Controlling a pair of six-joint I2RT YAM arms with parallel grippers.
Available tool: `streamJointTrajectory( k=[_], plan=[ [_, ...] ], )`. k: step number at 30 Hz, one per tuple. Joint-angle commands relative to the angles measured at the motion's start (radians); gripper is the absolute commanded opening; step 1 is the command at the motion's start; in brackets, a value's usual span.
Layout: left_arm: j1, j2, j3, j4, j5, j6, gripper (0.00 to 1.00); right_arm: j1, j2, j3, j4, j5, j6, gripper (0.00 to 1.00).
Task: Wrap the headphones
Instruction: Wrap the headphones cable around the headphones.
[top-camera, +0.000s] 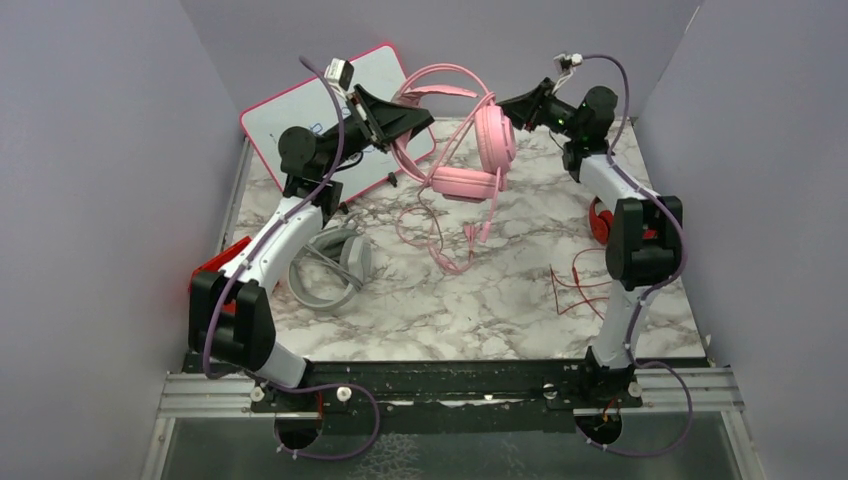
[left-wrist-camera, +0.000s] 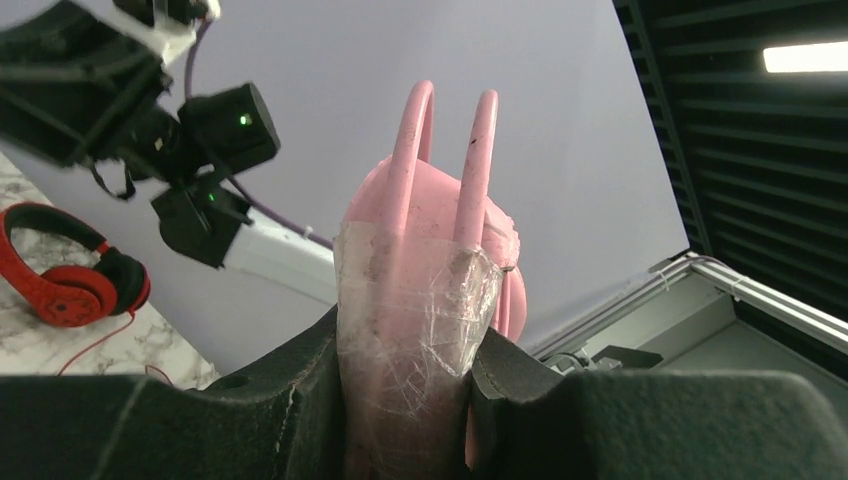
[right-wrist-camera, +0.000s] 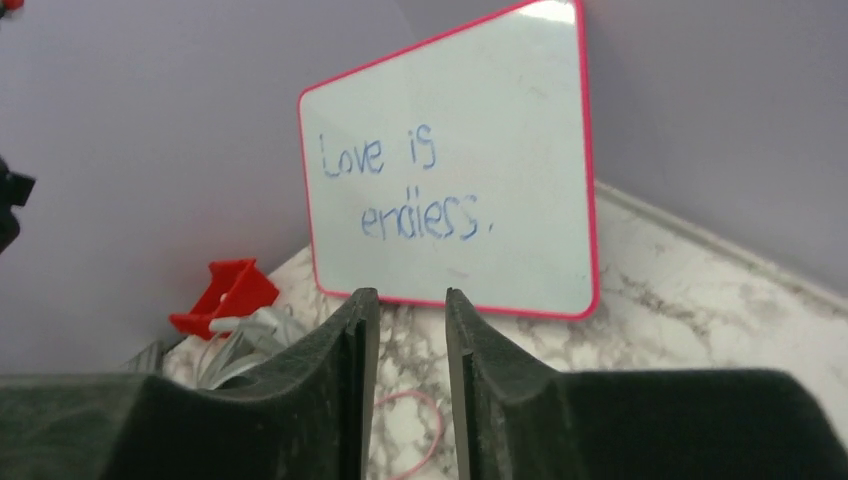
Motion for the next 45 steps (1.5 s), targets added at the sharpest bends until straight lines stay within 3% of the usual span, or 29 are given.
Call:
streamJointTrajectory(
  k=[1,3,5,6,9,12,15,19,22,24,28,31,35,39,42,45],
  plan=[
    [-0.005,0.030,0.140,0.049,-0.010,-0.018,0.00,0.013,-0.126,-0.205,-0.145,-0.014,-0.207,0.45],
    [-0.003,0.058,0.201,0.048,-0.007,-0.024,0.00,0.029,-0.130,-0.254,-0.235,0.023,-0.237,0.53],
    [-0.002,0.077,0.249,0.044,-0.012,-0.024,0.00,0.064,-0.120,-0.233,-0.452,0.114,-0.301,0.97],
    [-0.002,0.083,0.269,0.041,-0.014,-0.021,0.00,0.090,-0.119,-0.232,-0.547,0.146,-0.334,0.99],
    [-0.002,0.107,0.311,0.031,-0.021,-0.022,0.00,0.154,-0.137,-0.300,-0.596,0.119,-0.460,1.00],
    [-0.002,0.129,0.365,0.024,-0.032,-0.027,0.00,0.151,-0.182,-0.479,-0.328,0.046,-0.423,1.00],
    [-0.002,0.151,0.439,-0.004,-0.056,-0.026,0.00,0.142,-0.197,-0.510,-0.384,0.041,-0.492,0.99],
    [0.000,0.197,0.591,-0.067,-0.064,0.009,0.00,0.144,-0.242,-0.657,-0.188,-0.010,-0.463,0.89],
    [0.001,0.230,0.683,-0.100,-0.075,0.019,0.00,0.144,-0.245,-0.664,-0.229,-0.020,-0.446,0.79],
    [0.001,0.249,0.728,-0.112,-0.074,0.018,0.00,0.147,-0.269,-0.656,-0.356,0.132,-0.339,0.77],
    [0.001,0.265,0.757,-0.124,-0.073,0.028,0.00,0.155,-0.335,-0.659,-0.563,0.315,-0.103,0.83],
    [0.001,0.271,0.762,-0.134,-0.076,0.037,0.00,0.155,-0.353,-0.638,-0.692,0.355,0.047,0.89],
    [0.001,0.277,0.763,-0.134,-0.076,0.043,0.00,0.213,-0.360,-0.745,-0.488,0.300,0.334,0.88],
    [0.001,0.265,0.749,-0.137,-0.086,0.051,0.00,0.281,-0.321,-0.720,-0.561,0.383,0.489,0.87],
    [0.001,0.263,0.756,-0.142,-0.079,0.051,0.00,0.309,-0.331,-0.797,-0.537,0.439,0.590,0.84],
    [0.001,0.256,0.752,-0.142,-0.078,0.053,0.00,0.311,-0.310,-0.838,-0.450,0.474,0.633,0.64]
  ],
)
